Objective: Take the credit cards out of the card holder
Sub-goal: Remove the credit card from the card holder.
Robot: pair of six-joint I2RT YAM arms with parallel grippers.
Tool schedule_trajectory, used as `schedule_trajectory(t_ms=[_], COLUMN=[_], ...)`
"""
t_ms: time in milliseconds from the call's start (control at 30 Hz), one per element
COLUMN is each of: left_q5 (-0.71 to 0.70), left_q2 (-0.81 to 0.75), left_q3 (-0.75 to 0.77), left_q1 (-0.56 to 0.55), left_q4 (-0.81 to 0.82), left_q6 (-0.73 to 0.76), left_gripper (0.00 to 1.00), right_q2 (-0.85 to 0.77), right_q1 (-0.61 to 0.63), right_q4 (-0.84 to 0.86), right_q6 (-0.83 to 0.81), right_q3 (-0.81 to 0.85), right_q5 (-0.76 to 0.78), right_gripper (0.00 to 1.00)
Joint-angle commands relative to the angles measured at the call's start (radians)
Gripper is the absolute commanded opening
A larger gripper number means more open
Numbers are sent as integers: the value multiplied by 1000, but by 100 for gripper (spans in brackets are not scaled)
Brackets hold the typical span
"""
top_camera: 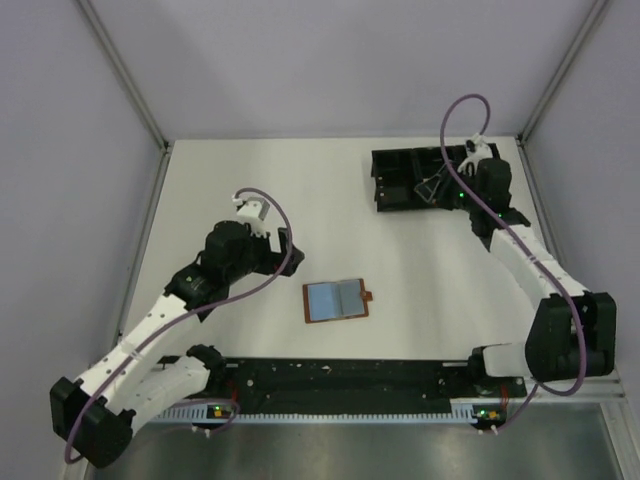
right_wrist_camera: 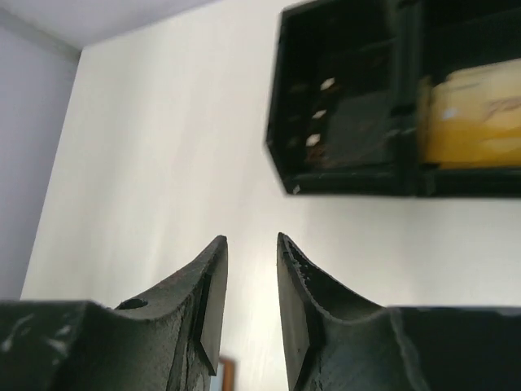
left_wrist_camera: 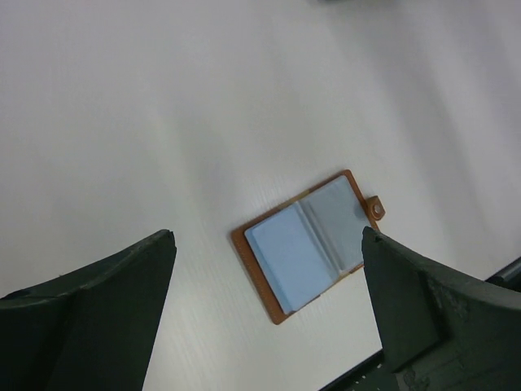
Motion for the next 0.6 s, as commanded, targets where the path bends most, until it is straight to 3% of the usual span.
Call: schedule_trajectory(t_ms=[0, 67, 300, 567], left_q5=[162, 195, 238, 175], left_q2=[64, 95, 225, 402], left_q3=[-37, -59, -105, -96], left_q1=[-6, -17, -49, -161], left_q4=[39, 57, 56, 25], left_q6=[-144, -181, -254, -280], left_gripper=[100, 94, 89, 86], right_q2=[-86, -109, -126, -35], right_q1=[155, 247, 446, 499], right_q4=[47, 44, 100, 145], right_q6=[71, 80, 143, 166], right_q3=[-115, -163, -318, -382], right_q5=[-51, -48, -60, -127], right_gripper=[32, 35, 41, 47])
